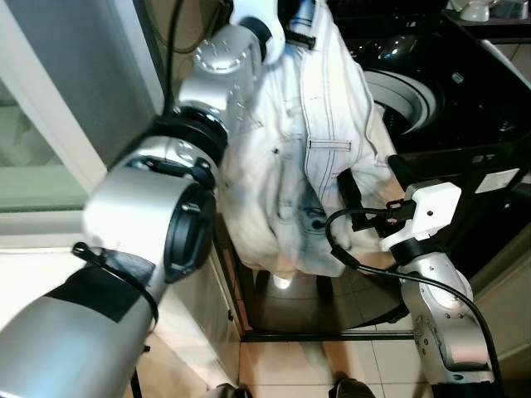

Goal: Clothes washing

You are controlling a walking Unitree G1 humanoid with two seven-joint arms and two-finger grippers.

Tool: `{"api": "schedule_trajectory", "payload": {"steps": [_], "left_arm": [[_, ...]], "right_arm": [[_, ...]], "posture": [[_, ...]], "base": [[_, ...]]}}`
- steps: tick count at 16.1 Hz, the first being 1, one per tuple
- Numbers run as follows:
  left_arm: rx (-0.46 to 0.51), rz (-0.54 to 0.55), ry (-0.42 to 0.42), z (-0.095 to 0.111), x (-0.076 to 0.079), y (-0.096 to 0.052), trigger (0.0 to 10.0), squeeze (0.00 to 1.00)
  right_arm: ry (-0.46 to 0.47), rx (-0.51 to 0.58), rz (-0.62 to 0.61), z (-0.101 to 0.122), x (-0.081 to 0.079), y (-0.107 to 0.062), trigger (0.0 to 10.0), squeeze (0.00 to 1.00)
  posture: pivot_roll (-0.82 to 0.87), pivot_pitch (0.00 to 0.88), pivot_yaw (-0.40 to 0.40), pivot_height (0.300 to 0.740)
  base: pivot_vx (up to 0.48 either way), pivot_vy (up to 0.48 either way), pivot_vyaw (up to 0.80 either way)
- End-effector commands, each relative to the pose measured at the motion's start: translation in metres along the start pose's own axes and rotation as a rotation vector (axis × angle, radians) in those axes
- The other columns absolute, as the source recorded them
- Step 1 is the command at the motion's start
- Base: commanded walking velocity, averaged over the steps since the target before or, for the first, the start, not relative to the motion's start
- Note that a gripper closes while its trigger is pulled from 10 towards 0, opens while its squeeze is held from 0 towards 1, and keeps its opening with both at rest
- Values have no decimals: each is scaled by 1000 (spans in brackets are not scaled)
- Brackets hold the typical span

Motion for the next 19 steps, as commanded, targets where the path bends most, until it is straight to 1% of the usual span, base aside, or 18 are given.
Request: {"api": "schedule_trajectory", "payload": {"steps": [1, 2, 4, 5, 6, 7, 8, 9, 10, 11, 12, 13, 14, 15, 16, 17, 18, 19], "left_arm": [[44, -28, 102, 31, 5, 6, 10000, 0], [16, -24, 168, 33, 5, 6, 10000, 0], [-62, 33, 344, 27, -8, 5, 10000, 0], [-85, 75, 453, 28, -15, 4, 10000, 0], [-98, 102, 590, 32, -19, 4, 10000, 0], [-65, 168, 689, 52, -26, 4, 10000, 0], [41, 299, 779, 92, -35, 1, 10000, 0], [136, 398, 810, 122, -41, -4, 10000, 0], [160, 437, 736, 131, -46, -7, 10000, 0], [131, 413, 638, 121, -47, -5, 10000, 0], [81, 313, 478, 97, -39, 0, 10000, 0], [74, 223, 344, 81, -28, 3, 10000, 0], [82, 167, 292, 74, -22, 5, 10000, 0], [111, 98, 196, 66, -15, 4, 10000, 0], [155, 32, 106, 55, -11, 1, 10000, 0], [167, 4, 12, 41, -10, -3, 10000, 0], [175, 3, -33, 31, -11, -7, 10000, 0], [196, 22, -140, 18, -12, -18, 10000, 0]], "right_arm": [[5, 23, 12, 6, -7, 1, 10000, 0], [5, 26, 9, 8, -10, -2, 10000, 0], [-2, 25, -52, 9, -8, -12, 10000, 0], [-9, 14, -89, 9, -6, -21, 10000, 0], [-10, 5, -122, 10, -5, -31, 10000, 0], [-19, -4, -146, 11, -4, -38, 10000, 0], [-34, -19, -175, 12, -1, -46, 10000, 0], [-43, -27, -194, 13, 0, -51, 10000, 0], [-47, -30, -209, 14, 1, -54, 10000, 0], [-45, -30, -220, 14, 1, -54, 10000, 0], [-39, -32, -223, 15, -1, -52, 10000, 0], [-41, -41, -215, 15, -2, -49, 10000, 0], [-41, -42, -208, 14, -2, -46, 10000, 0], [-43, -40, -203, 13, 0, -41, 10000, 0], [-60, -35, -179, 13, 4, -31, 10000, 0], [-64, -26, -163, 13, 8, -22, 10000, 0], [-57, -24, -156, 13, 10, -17, 10000, 0], [-49, -23, -136, 11, 13, -7, 10000, 0]], "posture": [[-255, 0, 123, 740], [-276, 0, 153, 740], [-339, 10, 218, 740], [-386, 26, 249, 740], [-426, 40, 270, 740], [-459, 53, 288, 740], [-479, 65, 298, 740], [-499, 74, 309, 740], [-511, 82, 310, 740], [-515, 83, 306, 740], [-513, 79, 300, 740], [-504, 70, 288, 740], [-487, 57, 276, 740], [-467, 49, 268, 740], [-421, 13, 219, 740], [-390, 2, 192, 740], [-359, 0, 163, 740], [-319, 0, 129, 740]], "base": [[0, 0, 0], [0, 0, 0], [0, 0, 0], [0, 0, 0], [0, 0, 0], [0, 0, 0], [0, 0, 0], [0, 0, 0], [0, 0, 0], [0, 0, 0], [0, 0, 0], [0, 0, 0], [0, 0, 0], [0, 0, 0], [0, 0, 0], [0, 0, 725], [0, 0, 681], [0, 0, 681]]}}
Point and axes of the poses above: a point about 5 cm out from each wrist's last joint towards the gripper, its own y axis pointing out of the wrist towards the gripper, its own z axis along the axis of the wrist's last joint, x = y × z, the point moved 4 cm from there along y, pointing out of the wrist towards the gripper, and after that the axes turned 7 degrees about -y, right-handed, at the moved point
